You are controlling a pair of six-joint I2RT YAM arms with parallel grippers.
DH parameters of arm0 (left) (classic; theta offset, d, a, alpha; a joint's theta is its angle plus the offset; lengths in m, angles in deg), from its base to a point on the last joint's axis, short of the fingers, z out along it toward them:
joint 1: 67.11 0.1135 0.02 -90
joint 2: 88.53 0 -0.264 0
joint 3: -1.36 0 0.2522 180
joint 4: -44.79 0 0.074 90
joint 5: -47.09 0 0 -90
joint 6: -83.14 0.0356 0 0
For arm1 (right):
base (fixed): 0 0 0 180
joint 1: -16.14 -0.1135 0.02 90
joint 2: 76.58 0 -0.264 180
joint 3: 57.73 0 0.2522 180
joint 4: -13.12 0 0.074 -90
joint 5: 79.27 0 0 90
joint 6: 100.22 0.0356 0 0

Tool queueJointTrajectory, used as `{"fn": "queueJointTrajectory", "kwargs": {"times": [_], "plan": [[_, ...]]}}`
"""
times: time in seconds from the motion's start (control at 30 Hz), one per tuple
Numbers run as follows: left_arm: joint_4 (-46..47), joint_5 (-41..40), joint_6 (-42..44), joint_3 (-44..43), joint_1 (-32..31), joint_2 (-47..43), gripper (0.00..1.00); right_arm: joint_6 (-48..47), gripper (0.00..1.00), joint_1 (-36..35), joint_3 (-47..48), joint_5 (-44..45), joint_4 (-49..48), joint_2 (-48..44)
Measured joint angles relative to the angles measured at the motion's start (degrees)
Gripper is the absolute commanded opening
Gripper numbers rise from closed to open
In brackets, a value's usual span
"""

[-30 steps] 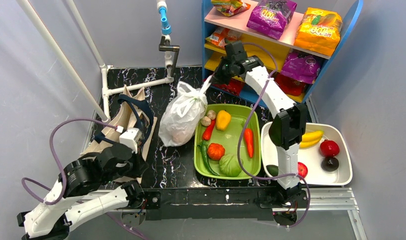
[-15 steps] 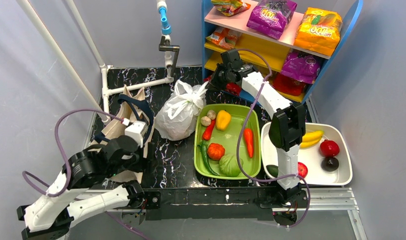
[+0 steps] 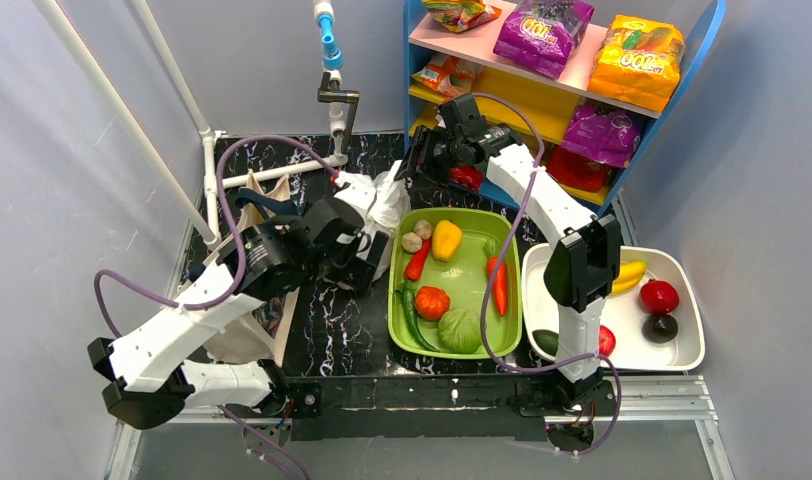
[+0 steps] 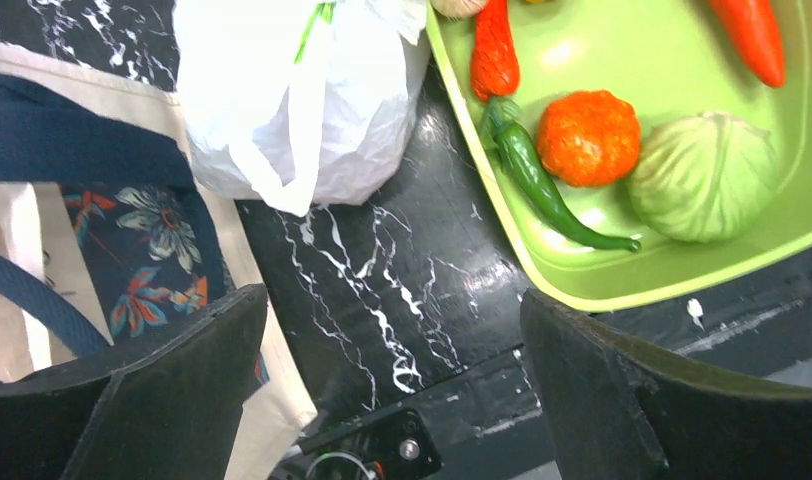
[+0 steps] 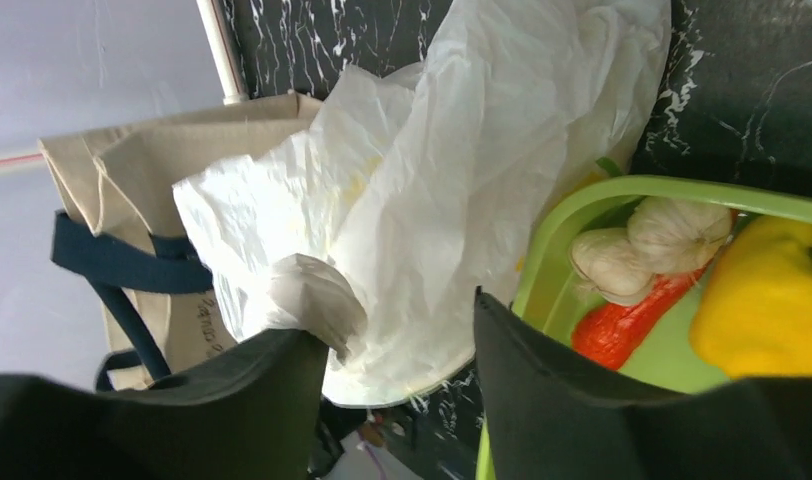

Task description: Place the food into the grocery bag and tie it

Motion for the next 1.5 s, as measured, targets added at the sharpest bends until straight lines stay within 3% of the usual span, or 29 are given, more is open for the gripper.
{"fn": "queueJointTrajectory", "kwargs": {"times": [0.23,0.77,1.03,1.2,1.5], "plan": [[1.01,1.64,4.92,-4.83,5.92,5.31,0.98,-4.26,0.78,0.04,4.09,-0.07,7.13,-1.88],[1.86,3.61,11.50,-17.53,15.52,16.44,0.98,-13.84,0.80,0.59,-1.99,9.44,18.93,-24.15],[-3.41,-3.13,11.23,-19.87,26.56,10.99,0.98,-17.05,0.80,0.79,-10.99,15.96,20.72,-34.12],[-6.54,-7.56,11.52,-18.05,31.06,3.96,0.98,-17.53,0.80,0.81,-12.07,16.50,20.61,-35.04],[-9.84,-13.40,12.35,-3.93,37.20,-5.62,0.98,-18.32,0.80,0.46,-12.07,3.96,16.04,-30.91]]}}
